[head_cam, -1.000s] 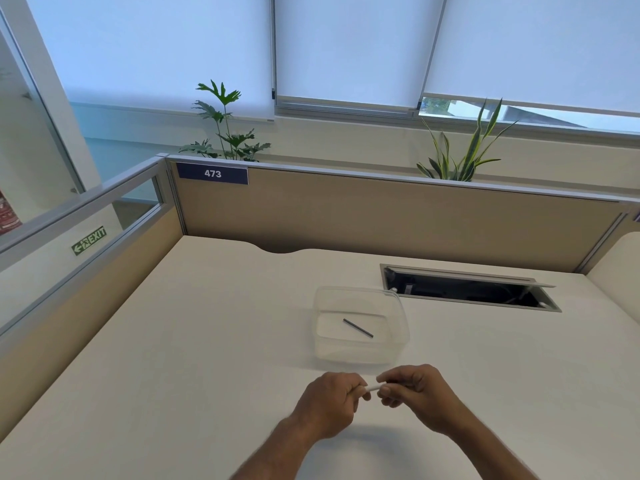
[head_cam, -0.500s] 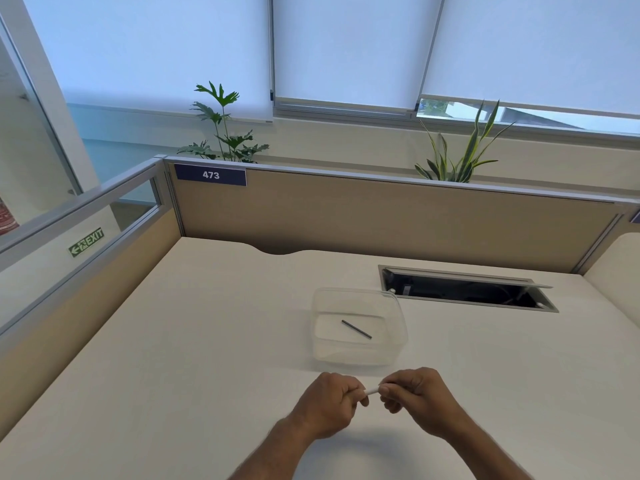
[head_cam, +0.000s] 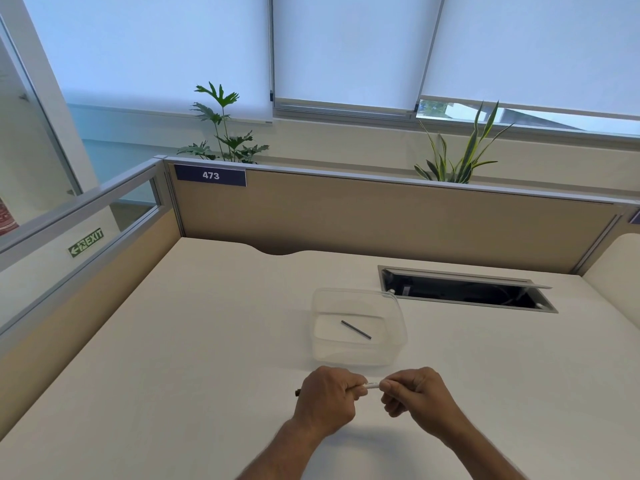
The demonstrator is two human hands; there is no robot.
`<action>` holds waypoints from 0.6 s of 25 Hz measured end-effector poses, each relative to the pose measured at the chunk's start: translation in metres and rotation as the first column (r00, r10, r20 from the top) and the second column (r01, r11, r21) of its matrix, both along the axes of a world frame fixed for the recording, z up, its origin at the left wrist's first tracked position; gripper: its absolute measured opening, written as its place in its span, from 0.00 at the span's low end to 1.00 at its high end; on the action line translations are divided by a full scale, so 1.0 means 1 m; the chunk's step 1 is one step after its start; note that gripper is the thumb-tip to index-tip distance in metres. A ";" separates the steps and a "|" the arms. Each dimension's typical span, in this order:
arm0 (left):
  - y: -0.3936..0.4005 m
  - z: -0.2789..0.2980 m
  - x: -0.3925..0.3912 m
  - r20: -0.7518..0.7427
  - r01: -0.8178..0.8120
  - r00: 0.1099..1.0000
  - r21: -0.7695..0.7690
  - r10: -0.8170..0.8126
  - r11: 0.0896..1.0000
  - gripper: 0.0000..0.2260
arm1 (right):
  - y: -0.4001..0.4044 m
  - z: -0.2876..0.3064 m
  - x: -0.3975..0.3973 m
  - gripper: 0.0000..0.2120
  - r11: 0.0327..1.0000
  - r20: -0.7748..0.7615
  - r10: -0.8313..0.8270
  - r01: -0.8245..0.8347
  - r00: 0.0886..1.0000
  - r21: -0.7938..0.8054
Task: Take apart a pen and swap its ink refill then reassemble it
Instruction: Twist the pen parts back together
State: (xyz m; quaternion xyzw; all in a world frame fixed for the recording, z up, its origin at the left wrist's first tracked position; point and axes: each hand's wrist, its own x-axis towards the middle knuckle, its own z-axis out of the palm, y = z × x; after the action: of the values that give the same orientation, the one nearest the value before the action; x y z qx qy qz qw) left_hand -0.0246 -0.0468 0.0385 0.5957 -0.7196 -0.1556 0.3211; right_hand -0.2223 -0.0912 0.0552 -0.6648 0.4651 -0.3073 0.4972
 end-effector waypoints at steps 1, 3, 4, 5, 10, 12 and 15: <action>0.000 0.000 0.000 0.004 -0.002 1.000 -0.017 0.002 1.000 0.08 | 0.001 0.000 0.000 0.10 1.000 0.012 -0.008 0.008 1.000 0.018; 0.000 0.000 0.000 0.017 -0.004 1.000 -0.052 0.005 0.999 0.07 | 0.002 -0.001 0.000 0.09 0.999 0.029 -0.022 0.021 0.999 0.049; 0.000 0.000 0.000 0.024 -0.007 1.000 -0.074 0.008 0.997 0.07 | 0.003 -0.001 0.000 0.09 0.998 0.035 -0.028 0.026 0.999 0.061; 0.000 0.000 0.000 0.033 -0.009 0.999 -0.100 0.013 0.995 0.07 | 0.003 -0.001 0.001 0.09 0.997 0.040 -0.033 0.030 0.999 0.071; -0.003 0.004 -0.002 0.063 -0.030 0.997 -0.211 0.044 0.977 0.06 | 0.004 0.001 0.002 0.10 0.992 0.070 -0.045 0.037 0.997 0.119; -0.004 0.006 -0.001 0.059 -0.023 0.998 -0.217 0.037 0.976 0.06 | 0.003 0.002 0.001 0.11 0.990 0.068 -0.038 0.029 0.997 0.137; -0.003 0.005 -0.001 0.055 0.000 0.998 -0.166 0.009 0.986 0.08 | 0.001 0.005 -0.002 0.12 0.985 0.027 0.003 -0.007 1.000 0.171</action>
State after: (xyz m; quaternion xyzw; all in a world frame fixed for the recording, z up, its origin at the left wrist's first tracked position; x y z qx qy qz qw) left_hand -0.0256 -0.0499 0.0437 0.5726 -0.7375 -0.0779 0.3495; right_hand -0.2243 -0.0906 0.0600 -0.6168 0.4814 -0.2738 0.5593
